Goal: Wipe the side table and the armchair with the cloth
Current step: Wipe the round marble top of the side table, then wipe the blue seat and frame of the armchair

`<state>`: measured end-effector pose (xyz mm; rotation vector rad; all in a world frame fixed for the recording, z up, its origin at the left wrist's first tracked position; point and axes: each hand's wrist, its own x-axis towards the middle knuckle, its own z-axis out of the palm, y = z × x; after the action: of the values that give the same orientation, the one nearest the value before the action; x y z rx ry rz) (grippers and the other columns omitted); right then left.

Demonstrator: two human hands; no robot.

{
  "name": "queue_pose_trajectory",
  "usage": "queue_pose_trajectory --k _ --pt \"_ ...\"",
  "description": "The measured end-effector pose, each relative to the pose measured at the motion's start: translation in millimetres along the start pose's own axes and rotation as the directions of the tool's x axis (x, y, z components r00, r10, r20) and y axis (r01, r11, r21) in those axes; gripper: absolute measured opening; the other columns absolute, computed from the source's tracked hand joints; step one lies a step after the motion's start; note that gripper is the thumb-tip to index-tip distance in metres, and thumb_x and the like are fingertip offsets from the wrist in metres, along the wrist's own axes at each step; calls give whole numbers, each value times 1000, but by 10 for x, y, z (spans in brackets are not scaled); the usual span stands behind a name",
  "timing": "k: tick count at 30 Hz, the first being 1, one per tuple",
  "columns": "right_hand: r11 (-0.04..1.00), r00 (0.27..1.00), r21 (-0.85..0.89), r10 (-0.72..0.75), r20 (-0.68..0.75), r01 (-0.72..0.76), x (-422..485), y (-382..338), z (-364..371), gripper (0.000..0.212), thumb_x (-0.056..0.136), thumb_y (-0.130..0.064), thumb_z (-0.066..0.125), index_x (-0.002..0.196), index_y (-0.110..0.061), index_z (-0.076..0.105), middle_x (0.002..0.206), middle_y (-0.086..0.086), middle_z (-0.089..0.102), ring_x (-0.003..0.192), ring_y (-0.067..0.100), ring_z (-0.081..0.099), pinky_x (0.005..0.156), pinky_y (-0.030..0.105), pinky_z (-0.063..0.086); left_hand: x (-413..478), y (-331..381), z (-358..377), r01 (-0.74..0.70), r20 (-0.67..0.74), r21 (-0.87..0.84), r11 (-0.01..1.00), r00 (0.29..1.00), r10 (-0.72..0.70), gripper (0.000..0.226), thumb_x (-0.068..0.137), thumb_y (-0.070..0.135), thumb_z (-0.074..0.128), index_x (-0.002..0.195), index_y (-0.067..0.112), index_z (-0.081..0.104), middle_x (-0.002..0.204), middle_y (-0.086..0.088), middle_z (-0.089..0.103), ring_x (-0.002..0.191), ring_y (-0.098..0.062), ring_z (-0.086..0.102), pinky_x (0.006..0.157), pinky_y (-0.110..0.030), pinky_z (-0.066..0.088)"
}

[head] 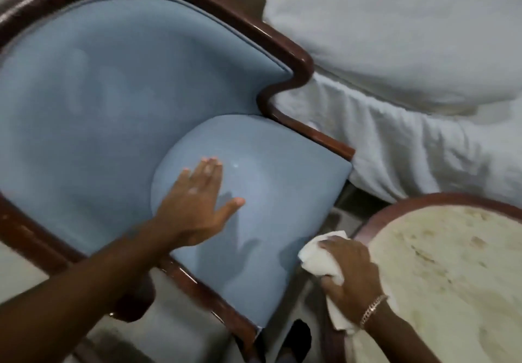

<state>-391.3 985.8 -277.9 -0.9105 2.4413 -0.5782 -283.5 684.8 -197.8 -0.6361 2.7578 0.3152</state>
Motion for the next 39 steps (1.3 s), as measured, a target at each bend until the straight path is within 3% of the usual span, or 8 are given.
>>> queue_pose_trajectory --k 5,9,16,23,29,32,36,39 --pt "980 999 200 -4 -36 11 779 -779 397 71 79 -49 49 141 -14 50 147 10 51 137 38 43 113 53 35 -697 -777 -268 145 -202 55 988 971 -131 106 89 76 2 149 -3 38 159 -24 39 151 -38 29 120 -59 24" --pt "927 987 -372 12 159 49 698 -990 1032 78 88 -64 36 155 -39 6 168 6 0 150 50 -2 107 69 26 -1007 -1080 -197 242 -232 121 963 950 -210 92 95 67 15 147 -5 40 155 -27 43 149 -40 34 120 -60 23" --pt "906 984 -412 -30 176 101 717 -746 913 68 77 -51 40 135 -22 60 152 24 43 133 64 34 95 73 42 -1027 -1004 -212 395 -336 69 916 874 -352 90 94 65 25 153 -2 29 163 -22 27 153 -35 23 125 -56 20" --pt "941 998 -337 -26 -56 5 2174 -1323 1063 64 94 -48 46 152 -42 21 167 5 13 149 48 1 114 70 17 -959 -1067 -73 441 -421 127 888 835 -355 93 94 70 24 153 -2 29 162 -24 30 152 -37 27 121 -59 26" --pt "765 878 -433 -396 268 477 1162 -1359 1197 63 78 -51 46 139 -36 52 154 12 45 139 56 34 95 68 42 -1005 -988 -225 462 -348 81 883 843 -409 90 95 65 25 153 -3 30 163 -24 27 153 -37 23 124 -58 23" --pt "869 958 -408 -224 182 280 1172 -1044 1009 61 79 -52 44 137 -36 53 152 11 48 138 55 37 94 68 43 -1002 -971 -223 469 -333 22 883 836 -436 89 93 65 23 154 0 28 166 -21 22 156 -34 16 126 -55 17" --pt "955 990 -274 81 -117 -111 2196 -1331 1049 57 91 -56 42 146 -44 30 164 2 19 148 49 4 110 71 21 -975 -968 -144 489 -382 -17 872 803 -458 89 93 65 23 154 1 28 165 -23 22 156 -34 15 126 -55 16" --pt "931 999 -364 29 -37 -40 2618 -1813 1296 65 88 -63 37 148 -46 17 165 3 12 148 53 -4 113 72 13 -961 -993 -102 507 -404 18 862 792 -458 87 94 63 28 153 -2 29 164 -26 24 155 -36 18 125 -56 17"
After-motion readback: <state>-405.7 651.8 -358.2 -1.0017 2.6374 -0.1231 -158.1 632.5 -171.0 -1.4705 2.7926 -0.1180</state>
